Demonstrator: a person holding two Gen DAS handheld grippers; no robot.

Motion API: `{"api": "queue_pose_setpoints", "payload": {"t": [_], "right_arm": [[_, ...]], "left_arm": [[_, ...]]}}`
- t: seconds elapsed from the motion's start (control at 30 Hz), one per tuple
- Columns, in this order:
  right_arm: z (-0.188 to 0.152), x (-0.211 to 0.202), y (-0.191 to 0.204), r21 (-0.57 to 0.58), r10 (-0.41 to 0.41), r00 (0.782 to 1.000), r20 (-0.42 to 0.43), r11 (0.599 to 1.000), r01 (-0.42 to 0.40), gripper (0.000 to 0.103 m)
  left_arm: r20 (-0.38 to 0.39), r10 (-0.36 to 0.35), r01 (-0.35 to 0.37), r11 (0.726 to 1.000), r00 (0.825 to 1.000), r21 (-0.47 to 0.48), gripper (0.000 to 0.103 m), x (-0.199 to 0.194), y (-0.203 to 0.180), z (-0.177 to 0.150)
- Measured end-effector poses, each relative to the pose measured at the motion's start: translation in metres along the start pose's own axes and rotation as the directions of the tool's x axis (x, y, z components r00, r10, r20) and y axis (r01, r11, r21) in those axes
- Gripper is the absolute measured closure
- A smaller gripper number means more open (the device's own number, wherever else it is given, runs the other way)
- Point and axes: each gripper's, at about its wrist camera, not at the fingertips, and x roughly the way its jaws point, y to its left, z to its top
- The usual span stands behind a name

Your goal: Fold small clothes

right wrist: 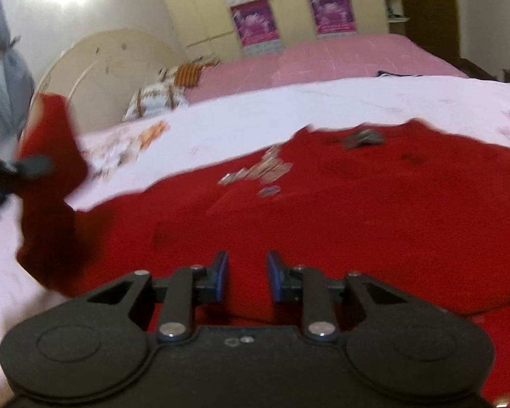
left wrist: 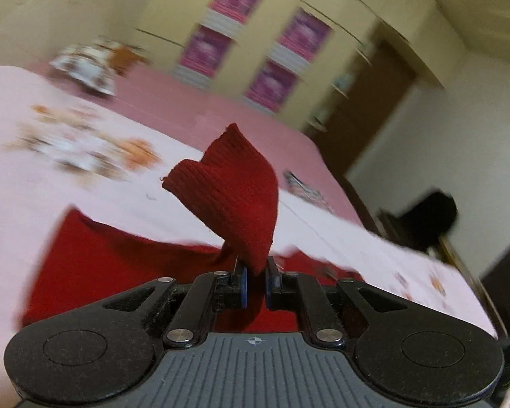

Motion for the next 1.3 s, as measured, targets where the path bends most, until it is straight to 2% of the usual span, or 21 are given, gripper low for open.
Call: {"api": "queue_pose_setpoints", "payload": {"t": [0.1,0.17,0.3,0.43,0.5,0.53,0.57,0.63,0.7,0.8,0.9,1.0,1.1,1.13,1.17,1.2,1.3], "right_arm": [[0.009,-0.029,-0.033,0.022,-0.001,0.999,0.041,1.000,0.000,0.072],[0.012,-0.044,-0.057,0.040,-0.022,0.998,0.057,0.999,0.019,0.072],[0.009,-0.060,-0.102,0.120,-0.039,0.998,0.048,0.992,0.033,0.071],[0.002,-0.064,-0.128,0.197,0.001,0.999,0.036,0.980,-0.008,0.070],[0.002,-0.065,-0.136,0.224,0.024,0.999,0.040,0.974,-0.033,0.068],[0.004,-0.065,-0.138,0.233,0.033,0.999,0.042,0.972,-0.042,0.066],[0.004,-0.065,-0.140,0.244,0.042,0.998,0.042,0.968,-0.051,0.064],[0.006,-0.063,-0.142,0.260,0.065,0.997,0.042,0.963,-0.074,0.057],[0.004,-0.068,-0.143,0.275,0.081,0.996,0.043,0.957,-0.090,0.054],[0.000,-0.071,-0.141,0.285,0.093,0.995,0.033,0.953,-0.098,0.052],[-0.002,-0.066,-0.141,0.315,0.094,0.996,0.005,0.945,-0.091,0.052],[-0.004,-0.061,-0.140,0.322,0.054,0.999,-0.008,0.946,-0.048,0.055],[-0.004,-0.056,-0.140,0.324,0.040,0.999,-0.012,0.945,-0.034,0.072],[-0.005,-0.055,-0.139,0.315,0.042,0.999,-0.015,0.948,-0.035,0.087],[-0.004,-0.054,-0.135,0.300,0.040,0.999,-0.015,0.953,-0.034,0.096],[-0.002,-0.055,-0.132,0.279,0.036,0.999,-0.003,0.960,-0.034,0.096],[0.006,-0.067,-0.121,0.194,-0.011,0.998,0.070,0.981,-0.003,0.097]], "left_arm": [[-0.056,-0.044,0.048,0.996,0.997,0.071,0.094,0.031,-0.050,-0.019],[-0.097,-0.048,0.061,0.989,0.994,0.134,0.094,0.048,-0.083,-0.031],[-0.200,0.015,0.041,0.961,0.980,0.274,0.093,0.074,-0.134,-0.065],[-0.226,0.079,0.005,0.937,0.971,0.349,0.093,0.064,-0.161,-0.093],[-0.233,0.080,0.013,0.928,0.969,0.372,0.066,0.053,-0.164,-0.095],[-0.229,0.080,0.010,0.929,0.970,0.369,0.024,0.045,-0.166,-0.094],[-0.199,0.093,-0.013,0.929,0.976,0.370,0.000,0.035,-0.164,-0.094],[-0.110,0.107,-0.053,0.911,0.988,0.408,0.000,0.010,-0.163,-0.094],[-0.120,0.106,-0.045,0.903,0.987,0.428,0.000,0.008,-0.161,-0.089],[-0.091,0.139,-0.093,0.916,0.986,0.391,0.000,-0.002,-0.143,-0.078],[-0.051,0.208,-0.180,0.927,0.977,0.330,0.000,-0.015,-0.105,-0.064],[-0.010,0.306,-0.288,0.906,0.952,0.310,0.000,-0.030,-0.066,-0.051],[0.018,0.410,-0.401,0.881,0.912,0.251,0.000,-0.041,-0.021,-0.039],[0.018,0.439,-0.432,0.875,0.898,0.220,0.000,-0.047,-0.005,-0.035],[0.013,0.457,-0.451,0.872,0.889,0.192,0.000,-0.049,0.008,-0.032],[0.001,0.464,-0.459,0.875,0.886,0.157,0.000,-0.051,0.020,-0.029],[-0.032,0.433,-0.429,0.899,0.901,0.090,0.000,-0.050,0.039,-0.025]]}}
